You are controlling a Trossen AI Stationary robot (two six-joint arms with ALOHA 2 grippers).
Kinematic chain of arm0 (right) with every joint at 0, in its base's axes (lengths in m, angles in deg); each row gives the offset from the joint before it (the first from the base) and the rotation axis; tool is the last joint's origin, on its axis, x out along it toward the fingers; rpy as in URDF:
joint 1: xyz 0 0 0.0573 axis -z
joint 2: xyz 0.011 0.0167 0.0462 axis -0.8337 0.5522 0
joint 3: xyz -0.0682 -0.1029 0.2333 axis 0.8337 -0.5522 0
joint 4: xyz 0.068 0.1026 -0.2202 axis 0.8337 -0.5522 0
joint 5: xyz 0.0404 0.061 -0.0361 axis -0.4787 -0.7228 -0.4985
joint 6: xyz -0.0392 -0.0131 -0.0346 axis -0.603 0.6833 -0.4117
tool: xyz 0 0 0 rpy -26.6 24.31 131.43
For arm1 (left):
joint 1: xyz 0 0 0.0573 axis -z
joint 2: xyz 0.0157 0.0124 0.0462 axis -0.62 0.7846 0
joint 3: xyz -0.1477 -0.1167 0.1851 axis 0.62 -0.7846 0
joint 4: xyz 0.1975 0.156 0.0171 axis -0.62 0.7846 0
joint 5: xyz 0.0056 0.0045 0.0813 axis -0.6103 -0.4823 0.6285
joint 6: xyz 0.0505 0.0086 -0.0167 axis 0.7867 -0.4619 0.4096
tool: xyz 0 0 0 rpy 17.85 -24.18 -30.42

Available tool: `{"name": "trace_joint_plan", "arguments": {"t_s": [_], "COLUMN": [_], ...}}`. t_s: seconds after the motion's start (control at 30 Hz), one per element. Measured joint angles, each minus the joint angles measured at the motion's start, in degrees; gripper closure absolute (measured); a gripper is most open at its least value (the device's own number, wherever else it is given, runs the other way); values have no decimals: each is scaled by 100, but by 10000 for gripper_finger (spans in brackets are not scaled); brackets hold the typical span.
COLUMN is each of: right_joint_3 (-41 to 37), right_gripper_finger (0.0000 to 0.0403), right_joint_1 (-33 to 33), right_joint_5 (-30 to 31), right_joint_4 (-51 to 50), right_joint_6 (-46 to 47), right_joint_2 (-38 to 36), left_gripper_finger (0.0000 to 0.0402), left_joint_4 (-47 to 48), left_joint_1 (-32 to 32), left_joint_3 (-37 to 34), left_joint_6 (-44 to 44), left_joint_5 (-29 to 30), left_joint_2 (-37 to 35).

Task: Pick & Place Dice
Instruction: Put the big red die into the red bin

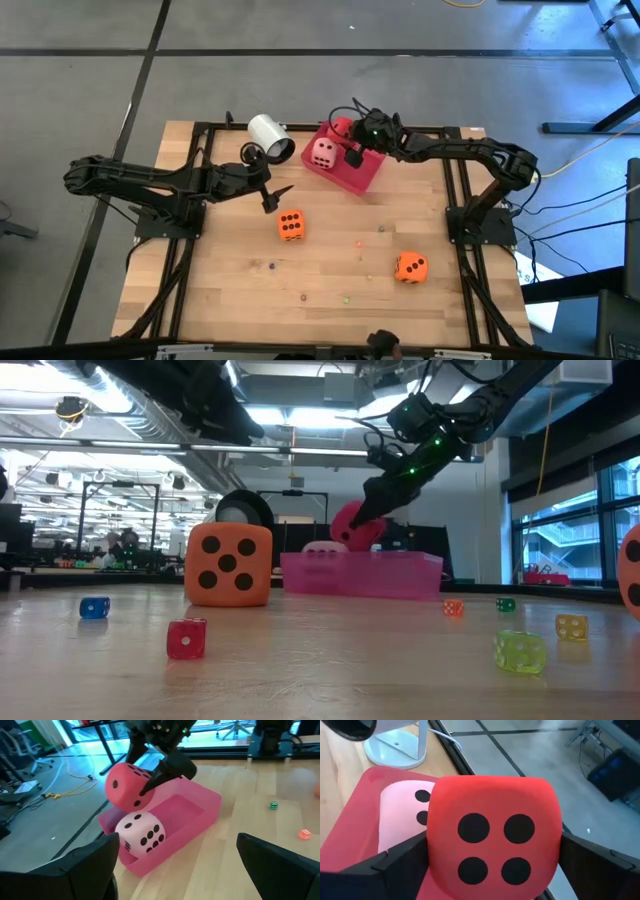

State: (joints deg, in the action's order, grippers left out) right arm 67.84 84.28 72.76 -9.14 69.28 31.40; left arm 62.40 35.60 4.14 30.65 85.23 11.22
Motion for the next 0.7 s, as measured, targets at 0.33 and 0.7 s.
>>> {"name": "trace_joint_plan", "arguments": {"t_s": [0.33,0.7], "right_joint_3": [-2,-2], "right_gripper_finger": [18,16], "right_joint_1": [-1,33], "right_joint_5": [761,151], "right_joint_4": [49,29], "right_joint_6": [-149,-49], "right_joint_2": [2,162], "left_gripper_finger": [2,2], "left_joint_4": [2,2], "left_joint_1": [0,0], "left_joint_3": [0,1], "left_joint_6": [8,10], "left_joint_5": [-474,-478], "left_joint_2": [0,0]}}
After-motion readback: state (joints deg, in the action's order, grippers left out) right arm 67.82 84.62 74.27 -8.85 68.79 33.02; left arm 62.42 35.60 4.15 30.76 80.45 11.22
